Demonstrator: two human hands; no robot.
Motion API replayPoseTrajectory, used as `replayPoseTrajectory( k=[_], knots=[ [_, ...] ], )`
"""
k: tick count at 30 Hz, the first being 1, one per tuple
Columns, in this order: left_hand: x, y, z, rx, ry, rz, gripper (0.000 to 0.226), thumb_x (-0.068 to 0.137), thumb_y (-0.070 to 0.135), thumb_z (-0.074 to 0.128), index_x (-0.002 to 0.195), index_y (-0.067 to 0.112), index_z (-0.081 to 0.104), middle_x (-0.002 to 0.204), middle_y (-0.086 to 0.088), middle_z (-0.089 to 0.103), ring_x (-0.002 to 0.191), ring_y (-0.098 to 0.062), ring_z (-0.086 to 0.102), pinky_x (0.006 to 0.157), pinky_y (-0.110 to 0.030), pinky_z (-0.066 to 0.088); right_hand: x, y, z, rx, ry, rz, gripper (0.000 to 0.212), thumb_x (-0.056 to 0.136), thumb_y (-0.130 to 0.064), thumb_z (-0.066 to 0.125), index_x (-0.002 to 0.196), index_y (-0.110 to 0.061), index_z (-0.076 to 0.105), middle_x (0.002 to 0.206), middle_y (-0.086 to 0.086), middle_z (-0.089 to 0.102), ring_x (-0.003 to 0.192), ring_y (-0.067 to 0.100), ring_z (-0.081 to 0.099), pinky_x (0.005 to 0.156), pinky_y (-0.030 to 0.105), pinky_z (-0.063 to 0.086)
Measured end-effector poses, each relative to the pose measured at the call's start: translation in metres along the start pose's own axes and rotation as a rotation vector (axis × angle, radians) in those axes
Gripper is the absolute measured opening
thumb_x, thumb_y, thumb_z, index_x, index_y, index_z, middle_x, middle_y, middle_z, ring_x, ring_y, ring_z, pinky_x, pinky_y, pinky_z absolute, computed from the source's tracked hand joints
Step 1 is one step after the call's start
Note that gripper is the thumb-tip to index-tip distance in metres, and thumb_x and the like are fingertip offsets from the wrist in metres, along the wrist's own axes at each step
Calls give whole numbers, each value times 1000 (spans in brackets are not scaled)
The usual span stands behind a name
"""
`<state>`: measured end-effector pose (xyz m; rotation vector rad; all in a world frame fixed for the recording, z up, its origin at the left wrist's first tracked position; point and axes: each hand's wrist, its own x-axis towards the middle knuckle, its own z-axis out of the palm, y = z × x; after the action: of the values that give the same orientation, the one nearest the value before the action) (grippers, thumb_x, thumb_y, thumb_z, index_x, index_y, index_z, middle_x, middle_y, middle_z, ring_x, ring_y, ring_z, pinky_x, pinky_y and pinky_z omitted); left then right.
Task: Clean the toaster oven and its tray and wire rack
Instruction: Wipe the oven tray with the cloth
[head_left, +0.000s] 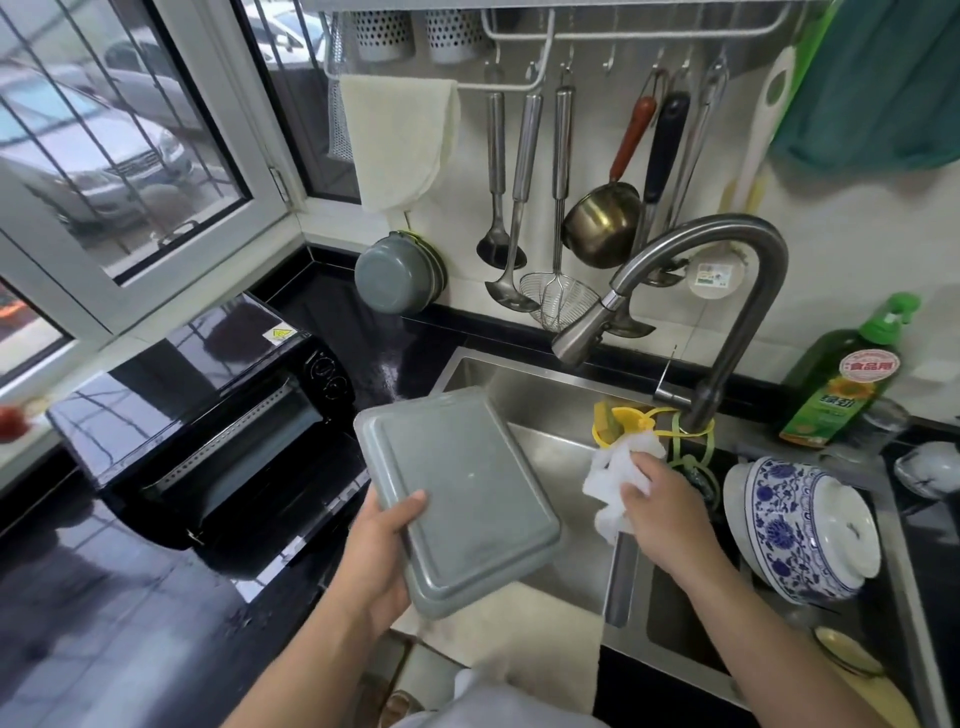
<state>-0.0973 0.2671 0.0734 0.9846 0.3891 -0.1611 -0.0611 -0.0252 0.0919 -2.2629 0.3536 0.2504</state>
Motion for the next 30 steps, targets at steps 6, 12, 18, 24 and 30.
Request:
replayPoseTrajectory(
  k=[6, 12, 18, 24, 30],
  knots=[
    [-12, -3, 7, -118, 45, -138, 46, 98, 42, 58, 140, 23, 61, 135, -19, 68, 120, -40, 68, 85, -55, 61, 1, -34, -18, -39, 127, -238, 21, 101, -31, 48, 96, -14, 60, 82, 6, 61, 71, 22, 61, 60, 36, 52],
    [-14, -4, 22, -222, 15, -262, 59, 95, 60, 52, 127, 16, 75, 137, -18, 67, 123, -36, 67, 86, -50, 61, -29, -109, -4, 326, -194, -363, 36, 98, -55, 46, 101, -27, 67, 89, -3, 69, 79, 15, 66, 75, 41, 57],
    [-17, 4, 36, -144, -201, -114, 37, 112, 25, 47, 131, -2, 65, 122, -20, 71, 107, -30, 73, 86, -44, 60, -31, -103, 33, -388, -151, -739, 61, 102, -56, 28, 157, -34, 17, 165, -12, 7, 152, 9, 1, 123, 37, 13],
    [-22, 14, 51, -262, -302, -226, 61, 109, 56, 36, 147, 14, 59, 153, -15, 54, 143, -31, 51, 113, -45, 46, -42, -100, 57, -465, -268, -1019, 66, 105, -51, 20, 161, -21, 5, 166, -10, -17, 149, 6, -27, 125, 36, -7],
    [-5, 49, 44, -316, -178, -201, 93, 93, 80, 34, 149, 10, 56, 139, -17, 58, 124, -35, 58, 117, -48, 36, -88, -86, 55, -406, -262, -1112, 80, 101, -65, 23, 157, -7, 26, 168, 1, 11, 155, 15, -5, 125, 39, 12]
  ],
)
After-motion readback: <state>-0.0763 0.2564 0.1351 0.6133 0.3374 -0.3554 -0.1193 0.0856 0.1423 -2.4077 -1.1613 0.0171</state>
